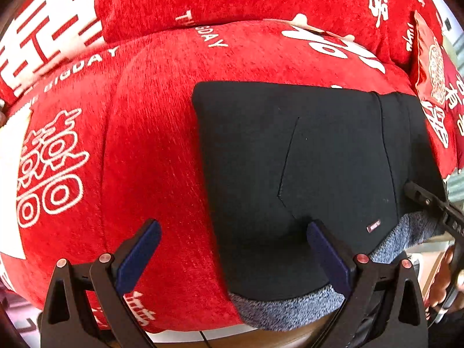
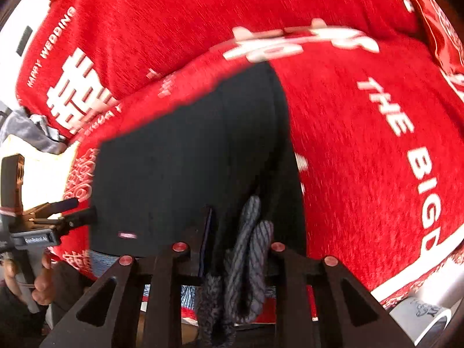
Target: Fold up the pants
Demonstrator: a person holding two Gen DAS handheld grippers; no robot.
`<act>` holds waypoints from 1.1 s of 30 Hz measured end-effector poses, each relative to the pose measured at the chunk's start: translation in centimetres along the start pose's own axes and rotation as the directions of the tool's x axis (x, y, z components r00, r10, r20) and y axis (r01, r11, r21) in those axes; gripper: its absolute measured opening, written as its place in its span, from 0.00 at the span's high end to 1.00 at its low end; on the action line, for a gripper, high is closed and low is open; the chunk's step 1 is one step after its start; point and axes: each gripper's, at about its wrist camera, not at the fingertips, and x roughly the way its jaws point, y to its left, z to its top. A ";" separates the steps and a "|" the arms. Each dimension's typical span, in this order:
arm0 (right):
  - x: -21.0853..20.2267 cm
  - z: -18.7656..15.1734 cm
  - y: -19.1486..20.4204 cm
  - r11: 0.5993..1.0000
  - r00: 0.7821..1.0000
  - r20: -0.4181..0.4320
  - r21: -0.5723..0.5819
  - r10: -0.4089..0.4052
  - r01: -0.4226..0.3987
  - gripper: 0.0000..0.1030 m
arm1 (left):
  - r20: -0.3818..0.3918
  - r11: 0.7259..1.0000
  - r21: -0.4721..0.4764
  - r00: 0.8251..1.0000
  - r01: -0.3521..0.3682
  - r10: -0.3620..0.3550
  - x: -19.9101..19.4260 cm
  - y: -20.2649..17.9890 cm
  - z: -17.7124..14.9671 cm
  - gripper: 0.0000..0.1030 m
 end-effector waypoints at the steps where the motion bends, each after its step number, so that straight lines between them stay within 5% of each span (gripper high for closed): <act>1: -0.3 0.0 0.1 1.000 1.000 0.010 0.002 -0.002 0.002 0.73 | 0.005 1.000 -0.008 1.000 0.005 -0.005 -0.3 0.1 0.2 0.02; 6: -1.1 0.2 1.2 0.995 0.995 0.030 -0.042 -0.090 0.092 0.67 | 0.085 0.998 -0.060 0.996 -0.033 0.038 -2.1 1.2 1.2 0.02; 11: -3.0 1.1 2.6 0.971 0.968 0.125 -0.077 -0.217 0.228 0.30 | 0.092 0.990 -0.133 0.994 -0.038 0.050 -2.1 2.7 2.7 0.02; 13: -3.8 1.9 3.4 0.961 0.954 0.184 -0.099 -0.236 0.257 0.29 | 0.088 0.990 -0.123 0.993 -0.068 0.080 -1.7 2.4 3.4 0.02; 18: -2.5 5.4 7.5 0.947 0.958 0.218 -0.221 -0.187 0.235 0.29 | 0.096 0.987 -0.132 0.990 -0.089 0.102 -0.9 0.9 5.5 0.02; 21: 0.8 7.2 9.0 0.949 0.985 0.140 -0.283 -0.105 0.141 0.29 | 0.060 0.987 -0.126 0.992 -0.103 0.111 0.5 -0.1 6.5 0.02; 25: 6.1 8.3 7.4 0.957 0.990 0.014 -0.254 -0.143 0.142 0.29 | 0.017 0.983 -0.118 0.990 -0.138 0.141 2.6 -0.6 6.8 0.02; 33: 6.6 7.8 6.8 0.959 0.990 0.033 -0.249 -0.135 0.139 0.29 | 0.028 0.984 -0.112 0.990 -0.137 0.140 2.9 -0.4 6.7 0.00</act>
